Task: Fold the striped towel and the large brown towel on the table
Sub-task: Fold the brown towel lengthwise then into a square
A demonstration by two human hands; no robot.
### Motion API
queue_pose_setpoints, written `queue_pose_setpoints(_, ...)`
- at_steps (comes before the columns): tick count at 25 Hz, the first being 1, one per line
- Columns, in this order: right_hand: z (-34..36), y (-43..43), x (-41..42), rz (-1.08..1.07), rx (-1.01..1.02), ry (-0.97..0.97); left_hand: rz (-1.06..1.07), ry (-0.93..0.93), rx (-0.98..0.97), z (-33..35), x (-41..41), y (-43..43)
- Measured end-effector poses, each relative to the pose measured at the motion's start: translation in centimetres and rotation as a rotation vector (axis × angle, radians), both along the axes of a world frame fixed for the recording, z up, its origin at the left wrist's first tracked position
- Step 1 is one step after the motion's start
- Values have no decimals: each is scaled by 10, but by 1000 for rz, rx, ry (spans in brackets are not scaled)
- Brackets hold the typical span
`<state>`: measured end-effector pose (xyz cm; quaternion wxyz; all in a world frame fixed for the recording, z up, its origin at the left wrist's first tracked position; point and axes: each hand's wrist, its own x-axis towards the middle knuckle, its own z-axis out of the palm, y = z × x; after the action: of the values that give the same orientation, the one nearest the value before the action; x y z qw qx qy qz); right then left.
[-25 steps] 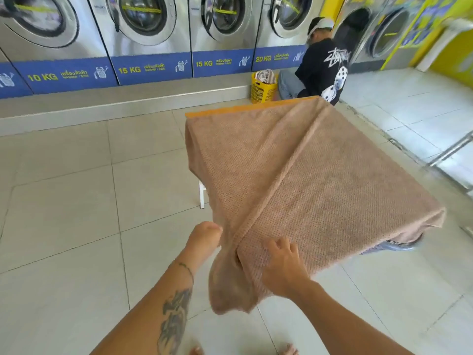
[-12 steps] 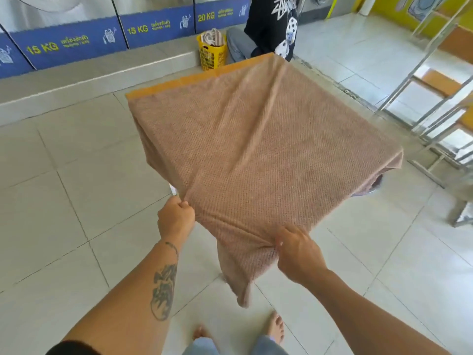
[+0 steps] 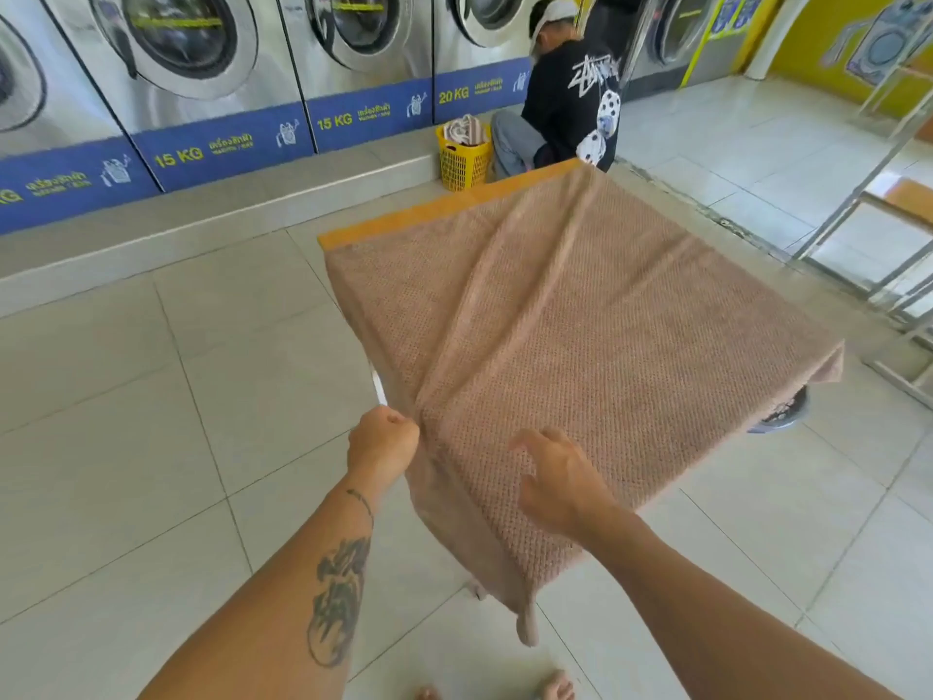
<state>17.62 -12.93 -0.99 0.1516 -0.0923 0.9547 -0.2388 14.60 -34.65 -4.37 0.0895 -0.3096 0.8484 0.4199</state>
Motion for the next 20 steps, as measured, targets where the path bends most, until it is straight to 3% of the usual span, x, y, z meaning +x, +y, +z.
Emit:
queue_pose_setpoints(8,22,-39,-74,91,-47,2,61,176,130,37,-51,-40)
queue_pose_setpoints(13,20,-86,-122,98,-9,-41,55,135,199,28,-107,-93)
queue_pose_setpoints(20,-9,-200,-232,-20,142,-161,24,83,269,-16,-249,-169)
